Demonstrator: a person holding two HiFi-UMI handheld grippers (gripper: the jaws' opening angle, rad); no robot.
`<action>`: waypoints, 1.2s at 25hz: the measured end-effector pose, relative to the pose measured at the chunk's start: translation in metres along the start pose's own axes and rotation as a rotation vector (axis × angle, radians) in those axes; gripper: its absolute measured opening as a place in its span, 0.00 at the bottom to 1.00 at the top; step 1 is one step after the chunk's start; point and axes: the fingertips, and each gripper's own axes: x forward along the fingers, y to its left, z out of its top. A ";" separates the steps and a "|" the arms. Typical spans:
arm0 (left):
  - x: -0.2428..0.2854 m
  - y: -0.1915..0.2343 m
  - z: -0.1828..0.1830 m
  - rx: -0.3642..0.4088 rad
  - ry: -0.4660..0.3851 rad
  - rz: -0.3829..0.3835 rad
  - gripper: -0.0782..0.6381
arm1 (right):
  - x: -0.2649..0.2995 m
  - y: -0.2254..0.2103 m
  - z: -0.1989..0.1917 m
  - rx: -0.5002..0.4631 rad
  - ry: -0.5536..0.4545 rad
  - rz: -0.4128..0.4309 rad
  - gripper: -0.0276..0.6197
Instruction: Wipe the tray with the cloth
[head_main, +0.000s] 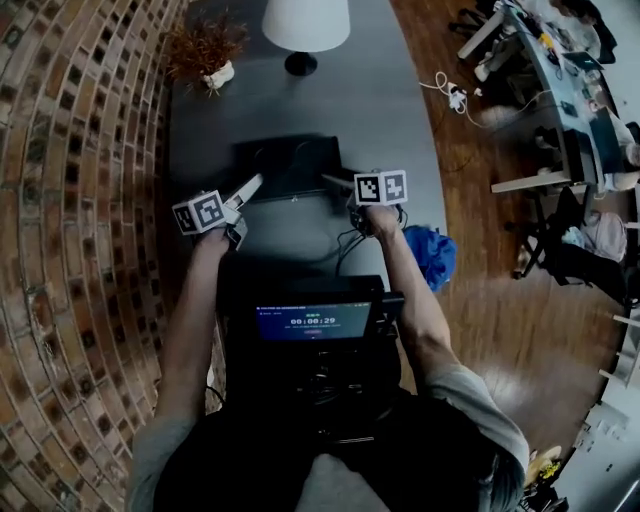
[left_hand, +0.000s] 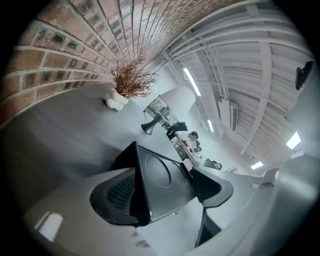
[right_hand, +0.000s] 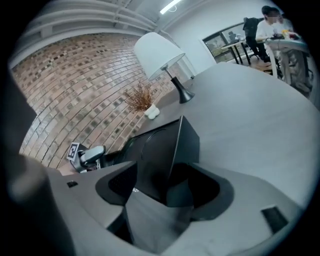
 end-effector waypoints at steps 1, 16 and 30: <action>0.000 -0.002 -0.001 0.000 -0.009 -0.005 0.61 | 0.001 -0.001 0.003 -0.009 0.007 -0.009 0.54; 0.021 0.036 0.045 -0.091 -0.150 0.018 0.61 | 0.039 -0.005 0.031 -0.002 0.042 -0.074 0.54; 0.015 0.016 0.047 -0.110 -0.208 0.019 0.60 | 0.026 -0.008 0.044 -0.059 0.020 -0.087 0.54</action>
